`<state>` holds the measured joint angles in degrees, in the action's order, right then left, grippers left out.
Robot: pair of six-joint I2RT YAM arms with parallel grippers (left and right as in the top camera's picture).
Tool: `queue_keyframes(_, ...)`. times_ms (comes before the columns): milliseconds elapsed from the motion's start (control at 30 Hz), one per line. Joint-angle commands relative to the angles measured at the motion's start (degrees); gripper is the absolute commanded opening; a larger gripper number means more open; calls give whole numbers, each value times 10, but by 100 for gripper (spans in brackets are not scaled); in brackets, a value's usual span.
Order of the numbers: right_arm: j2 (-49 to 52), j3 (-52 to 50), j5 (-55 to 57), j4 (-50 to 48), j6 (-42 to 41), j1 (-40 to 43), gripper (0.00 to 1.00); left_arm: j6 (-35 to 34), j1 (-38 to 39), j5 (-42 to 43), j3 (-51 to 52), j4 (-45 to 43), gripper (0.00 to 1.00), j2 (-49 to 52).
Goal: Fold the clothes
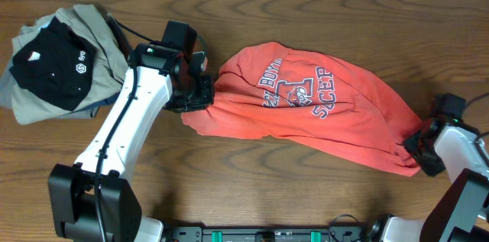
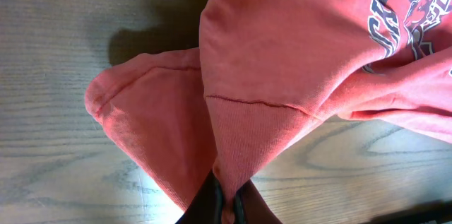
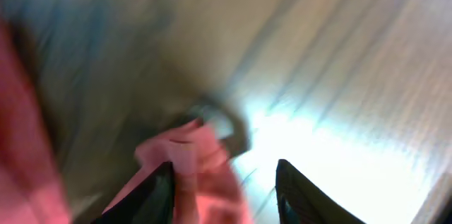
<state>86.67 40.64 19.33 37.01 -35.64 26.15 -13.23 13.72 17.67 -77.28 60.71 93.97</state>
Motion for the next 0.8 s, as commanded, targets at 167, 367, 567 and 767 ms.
queue_keyframes(167, 0, -1, -32, -5, 8, 54, 45, 5, 0, -1, 5, 3, 6, 2)
queue_keyframes(367, -1, 19, -146, 22, 64, 53, 54, 5, 0, -1, 5, 3, 6, 2)
queue_keyframes(567, -2, 46, -158, 31, 66, 53, 56, 5, 0, -1, 5, 3, 6, 2)
queue_keyframes(767, -2, 69, -202, 33, 104, 53, 29, 5, 0, -1, 5, 3, 6, 2)
